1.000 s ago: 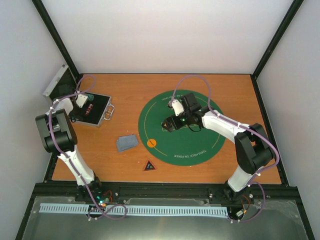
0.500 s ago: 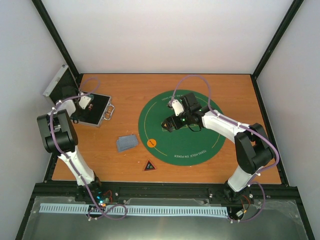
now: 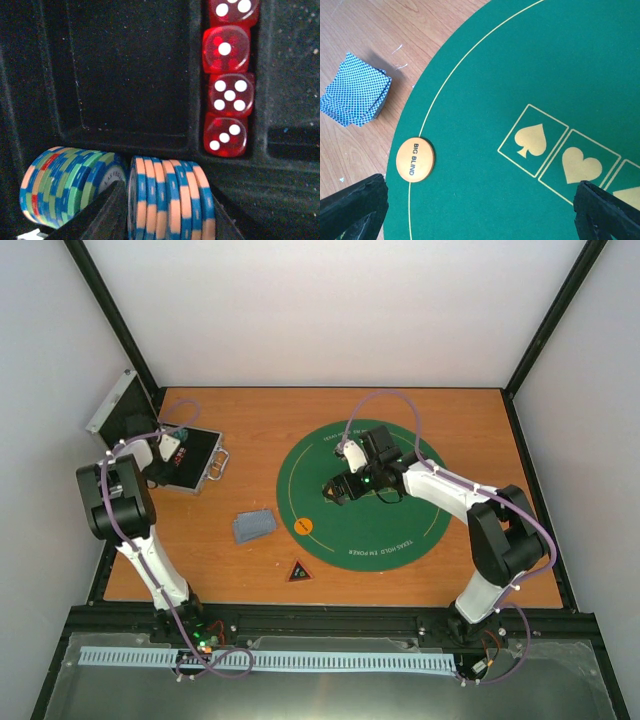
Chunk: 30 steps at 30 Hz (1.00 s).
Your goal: Distribute texas hold em gaming equipment
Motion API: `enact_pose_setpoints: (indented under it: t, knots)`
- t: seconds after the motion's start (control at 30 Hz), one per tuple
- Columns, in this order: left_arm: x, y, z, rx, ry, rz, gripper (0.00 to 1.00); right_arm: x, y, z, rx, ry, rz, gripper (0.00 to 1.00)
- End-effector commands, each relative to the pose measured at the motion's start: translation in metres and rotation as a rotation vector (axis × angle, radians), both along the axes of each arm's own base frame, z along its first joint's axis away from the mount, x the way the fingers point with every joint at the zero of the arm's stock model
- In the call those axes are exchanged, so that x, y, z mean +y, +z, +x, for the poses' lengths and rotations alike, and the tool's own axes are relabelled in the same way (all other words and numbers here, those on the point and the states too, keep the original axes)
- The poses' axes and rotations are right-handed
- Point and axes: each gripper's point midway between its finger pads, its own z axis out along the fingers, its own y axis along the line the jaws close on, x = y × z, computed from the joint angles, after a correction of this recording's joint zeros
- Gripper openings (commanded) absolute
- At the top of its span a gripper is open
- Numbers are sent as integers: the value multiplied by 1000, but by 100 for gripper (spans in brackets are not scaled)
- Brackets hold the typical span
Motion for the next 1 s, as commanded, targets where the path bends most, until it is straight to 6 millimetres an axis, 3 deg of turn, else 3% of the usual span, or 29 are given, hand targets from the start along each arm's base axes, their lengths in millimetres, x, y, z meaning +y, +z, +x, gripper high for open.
enact_pose_setpoints:
  t: [0.0, 0.17, 0.2, 0.37, 0.5, 0.63, 0.73, 0.87, 0.97]
  knots:
    - [2, -3, 10, -6, -9, -21, 37, 1, 4, 5, -8, 10, 9, 100]
    - [-2, 8, 16, -35, 0, -53, 4, -1, 6, 5, -13, 6, 7, 100]
    - [-3, 14, 15, -46, 3, -56, 1, -1, 7, 5, -14, 5, 7, 100]
    - [-8, 48, 10, -98, 25, -70, 1, 1, 12, 5, -21, 8, 22, 100]
    - [-29, 87, 8, -175, 12, -166, 1, 1, 20, 4, -31, 10, 40, 100]
    - [-80, 123, 3, -245, -94, -353, 1, 3, 37, 4, -70, 12, 78, 100]
    - [-130, 140, -3, -250, -172, -446, 1, 1, 53, 6, -126, -3, 92, 100]
    - [-221, 160, -14, -229, -344, -627, 1, -9, 74, 9, -203, -36, 83, 100]
    - [-284, 161, -27, -180, -467, -729, 1, -13, 86, 5, -252, -36, 93, 100]
